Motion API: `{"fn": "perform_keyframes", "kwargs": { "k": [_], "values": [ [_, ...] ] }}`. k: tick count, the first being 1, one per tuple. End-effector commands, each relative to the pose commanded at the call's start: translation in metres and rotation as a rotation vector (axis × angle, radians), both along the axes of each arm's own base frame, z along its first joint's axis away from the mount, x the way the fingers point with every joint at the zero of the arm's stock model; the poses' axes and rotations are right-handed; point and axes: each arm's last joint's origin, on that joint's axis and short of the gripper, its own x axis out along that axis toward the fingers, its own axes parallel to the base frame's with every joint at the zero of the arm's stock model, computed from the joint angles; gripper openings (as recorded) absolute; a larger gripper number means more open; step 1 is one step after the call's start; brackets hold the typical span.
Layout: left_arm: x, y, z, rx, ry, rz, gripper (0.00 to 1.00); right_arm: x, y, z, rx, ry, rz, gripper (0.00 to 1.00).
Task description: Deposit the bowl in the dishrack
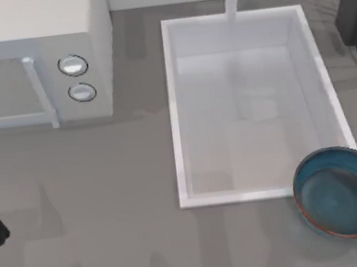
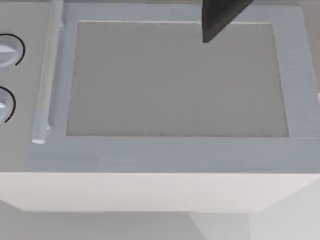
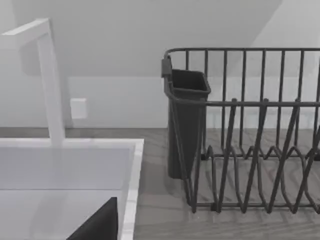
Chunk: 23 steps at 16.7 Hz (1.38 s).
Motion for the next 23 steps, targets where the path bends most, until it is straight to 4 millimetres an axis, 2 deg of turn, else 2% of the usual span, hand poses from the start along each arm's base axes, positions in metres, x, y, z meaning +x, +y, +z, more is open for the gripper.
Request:
{"fn": "perform_keyframes", "kwargs": {
  "k": [3,5,9,13,17,20,23],
  "values": [
    [0.000,0.000,0.000,0.000,0.000,0.000,1.00,0.000,0.000,0.002,0.003,0.012,0.002,1.00],
    [0.000,0.000,0.000,0.000,0.000,0.000,1.00,0.000,0.001,0.011,0.013,0.065,0.010,1.00],
    [0.000,0.000,0.000,0.000,0.000,0.000,1.00,0.009,0.007,0.040,0.047,0.307,0.041,1.00],
    [0.000,0.000,0.000,0.000,0.000,0.000,1.00,0.040,0.017,0.061,0.070,0.712,0.059,1.00],
    [0.000,0.000,0.000,0.000,0.000,0.000,1.00,0.082,0.033,0.068,0.061,1.110,0.044,1.00],
    [0.000,0.000,0.000,0.000,0.000,0.000,1.00,0.109,0.046,0.070,0.039,1.314,0.021,1.00],
    [0.000,0.000,0.000,0.000,0.000,0.000,1.00,0.127,0.055,0.071,0.016,1.433,0.000,1.00]
  ]
}}
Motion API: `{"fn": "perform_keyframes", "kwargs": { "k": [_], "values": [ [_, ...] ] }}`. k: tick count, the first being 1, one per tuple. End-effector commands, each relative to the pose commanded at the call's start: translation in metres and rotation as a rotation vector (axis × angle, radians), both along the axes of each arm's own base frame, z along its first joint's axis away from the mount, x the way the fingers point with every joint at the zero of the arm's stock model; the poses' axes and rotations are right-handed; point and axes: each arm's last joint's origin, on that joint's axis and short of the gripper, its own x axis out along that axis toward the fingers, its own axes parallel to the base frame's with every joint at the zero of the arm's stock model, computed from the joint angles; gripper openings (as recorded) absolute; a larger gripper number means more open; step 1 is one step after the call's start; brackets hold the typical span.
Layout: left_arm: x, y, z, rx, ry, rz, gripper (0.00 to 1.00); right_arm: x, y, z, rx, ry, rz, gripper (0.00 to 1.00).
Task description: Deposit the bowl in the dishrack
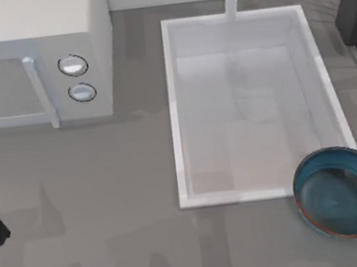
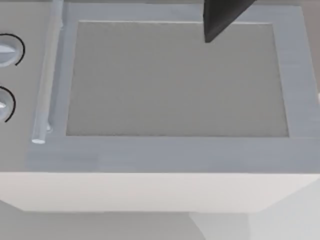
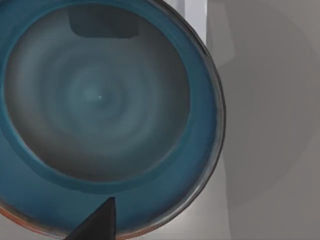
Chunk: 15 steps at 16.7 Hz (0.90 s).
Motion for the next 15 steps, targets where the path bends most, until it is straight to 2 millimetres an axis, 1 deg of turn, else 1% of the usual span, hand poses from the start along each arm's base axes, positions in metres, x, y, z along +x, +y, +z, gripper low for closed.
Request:
{"fn": "perform_keyframes", "kwargs": {
  "k": [2,7,9,11,15],
  "values": [
    [0.000,0.000,0.000,0.000,0.000,0.000,1.00,0.006,0.003,0.000,-0.010,0.033,0.000,1.00],
    [0.000,0.000,0.000,0.000,0.000,0.000,1.00,0.006,0.002,0.000,-0.010,0.033,-0.004,1.00],
    [0.000,0.000,0.000,0.000,0.000,0.000,1.00,0.007,0.002,-0.004,-0.011,0.037,-0.002,1.00],
    [0.000,0.000,0.000,0.000,0.000,0.000,1.00,0.010,0.003,-0.018,-0.012,0.039,0.000,1.00],
    [0.000,0.000,0.000,0.000,0.000,0.000,1.00,0.018,0.004,-0.062,-0.010,0.032,0.000,1.00]
  ]
}}
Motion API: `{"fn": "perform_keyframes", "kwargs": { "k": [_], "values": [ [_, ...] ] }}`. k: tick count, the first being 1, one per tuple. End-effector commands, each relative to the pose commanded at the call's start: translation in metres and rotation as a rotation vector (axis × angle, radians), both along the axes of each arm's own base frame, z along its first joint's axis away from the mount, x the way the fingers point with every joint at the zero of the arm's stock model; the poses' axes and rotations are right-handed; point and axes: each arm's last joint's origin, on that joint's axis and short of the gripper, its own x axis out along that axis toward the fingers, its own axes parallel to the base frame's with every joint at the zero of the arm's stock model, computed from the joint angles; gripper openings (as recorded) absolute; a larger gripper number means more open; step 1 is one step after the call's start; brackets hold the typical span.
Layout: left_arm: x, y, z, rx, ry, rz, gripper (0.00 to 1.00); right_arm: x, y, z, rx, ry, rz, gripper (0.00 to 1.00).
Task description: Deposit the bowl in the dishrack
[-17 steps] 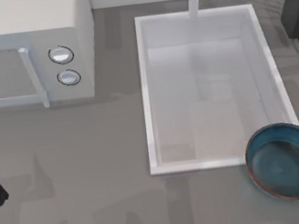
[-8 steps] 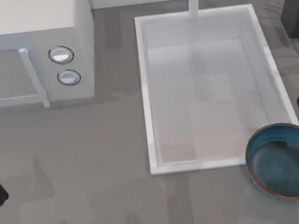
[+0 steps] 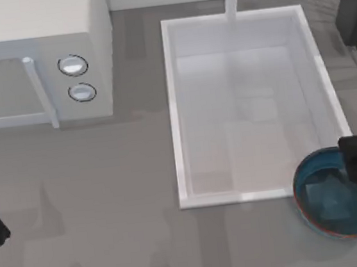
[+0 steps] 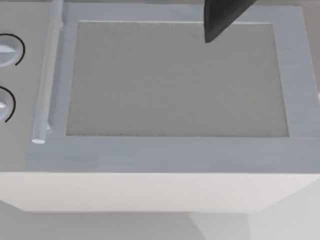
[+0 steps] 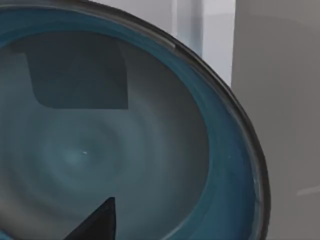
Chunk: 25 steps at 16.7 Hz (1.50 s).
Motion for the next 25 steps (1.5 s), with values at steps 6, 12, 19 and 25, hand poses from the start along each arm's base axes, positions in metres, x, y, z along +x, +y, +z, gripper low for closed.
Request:
{"fn": "perform_keyframes", "kwargs": {
  "k": [6,12,19,25],
  "values": [
    [0.000,0.000,0.000,0.000,0.000,0.000,1.00,-0.001,-0.001,-0.038,-0.001,0.005,0.000,1.00],
    [0.000,0.000,0.000,0.000,0.000,0.000,1.00,-0.001,-0.001,-0.038,-0.001,0.005,0.000,0.77],
    [0.000,0.000,0.000,0.000,0.000,0.000,1.00,-0.001,-0.001,-0.038,-0.001,0.005,0.000,0.25],
    [0.000,0.000,0.000,0.000,0.000,0.000,1.00,-0.001,-0.001,-0.038,-0.001,0.005,0.000,0.00]
  ]
}}
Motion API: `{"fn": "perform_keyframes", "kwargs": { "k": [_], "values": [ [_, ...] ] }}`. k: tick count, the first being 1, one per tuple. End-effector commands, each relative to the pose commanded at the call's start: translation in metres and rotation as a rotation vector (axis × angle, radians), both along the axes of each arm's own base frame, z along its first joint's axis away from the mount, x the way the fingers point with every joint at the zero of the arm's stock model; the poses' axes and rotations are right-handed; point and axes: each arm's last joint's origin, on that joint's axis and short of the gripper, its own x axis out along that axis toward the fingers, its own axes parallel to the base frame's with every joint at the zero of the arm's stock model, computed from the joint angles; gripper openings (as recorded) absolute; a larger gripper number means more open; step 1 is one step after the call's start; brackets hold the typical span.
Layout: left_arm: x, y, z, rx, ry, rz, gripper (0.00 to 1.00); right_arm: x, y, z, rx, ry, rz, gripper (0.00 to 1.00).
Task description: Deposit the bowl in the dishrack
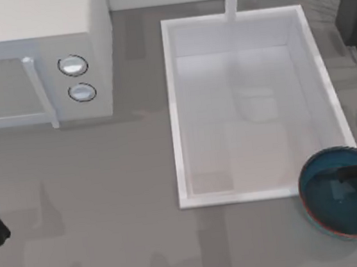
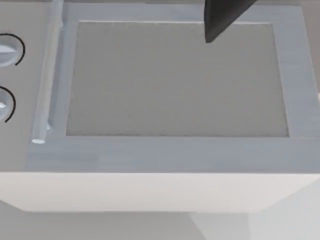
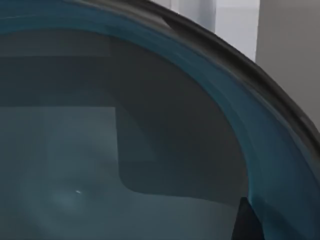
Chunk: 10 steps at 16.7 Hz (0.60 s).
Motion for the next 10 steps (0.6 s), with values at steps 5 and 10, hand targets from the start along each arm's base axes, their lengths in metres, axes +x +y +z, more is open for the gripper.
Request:
{"fn": "perform_keyframes", "kwargs": {
  "k": [5,10],
  "values": [
    [0.000,0.000,0.000,0.000,0.000,0.000,1.00,0.000,0.000,0.000,0.000,0.000,0.000,0.00],
    [0.000,0.000,0.000,0.000,0.000,0.000,1.00,0.008,0.003,0.016,0.000,-0.002,0.008,0.00]
  ]
}}
